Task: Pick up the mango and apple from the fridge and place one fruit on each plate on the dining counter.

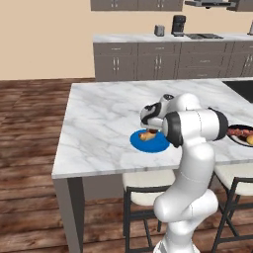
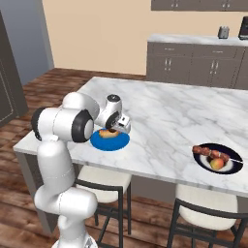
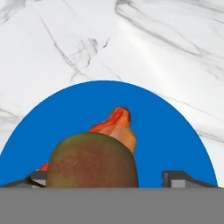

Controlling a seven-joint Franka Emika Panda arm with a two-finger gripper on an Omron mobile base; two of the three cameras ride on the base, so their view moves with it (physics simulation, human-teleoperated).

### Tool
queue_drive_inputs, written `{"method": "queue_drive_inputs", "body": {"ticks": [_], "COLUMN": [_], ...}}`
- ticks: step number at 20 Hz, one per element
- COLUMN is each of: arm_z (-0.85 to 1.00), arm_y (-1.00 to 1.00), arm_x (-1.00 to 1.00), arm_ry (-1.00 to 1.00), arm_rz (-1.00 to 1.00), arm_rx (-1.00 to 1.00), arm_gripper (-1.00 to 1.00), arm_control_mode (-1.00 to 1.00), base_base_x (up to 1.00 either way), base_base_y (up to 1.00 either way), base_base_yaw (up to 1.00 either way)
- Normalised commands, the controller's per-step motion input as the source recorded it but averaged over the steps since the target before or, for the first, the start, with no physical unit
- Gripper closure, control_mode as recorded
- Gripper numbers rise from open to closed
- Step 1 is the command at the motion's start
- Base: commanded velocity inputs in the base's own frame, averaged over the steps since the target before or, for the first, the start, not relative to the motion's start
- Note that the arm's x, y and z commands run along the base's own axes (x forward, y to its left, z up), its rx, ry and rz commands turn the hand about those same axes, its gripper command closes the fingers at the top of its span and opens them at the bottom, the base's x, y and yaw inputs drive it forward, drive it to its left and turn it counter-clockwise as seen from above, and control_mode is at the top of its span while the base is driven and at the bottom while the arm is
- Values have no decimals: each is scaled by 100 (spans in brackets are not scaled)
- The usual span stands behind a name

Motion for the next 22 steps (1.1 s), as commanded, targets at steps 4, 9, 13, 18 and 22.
{"method": "queue_drive_inputs", "body": {"ticks": [4, 9, 13, 18, 22], "arm_z": [-29, -21, -14, -15, -12], "arm_y": [0, 0, 0, 10, 8], "arm_x": [-4, -25, -59, -13, 12], "arm_ry": [0, 0, -3, 0, 0], "arm_rz": [0, 0, 2, 0, 0], "arm_rx": [0, 0, 0, 0, 0], "arm_gripper": [-100, -100, -100, -100, -100], "arm_control_mode": [-100, -100, -100, -100, -100], "base_base_x": [0, 0, 0, 0, 0], "base_base_y": [0, 0, 0, 0, 0], "base_base_yaw": [0, 0, 0, 0, 0]}}
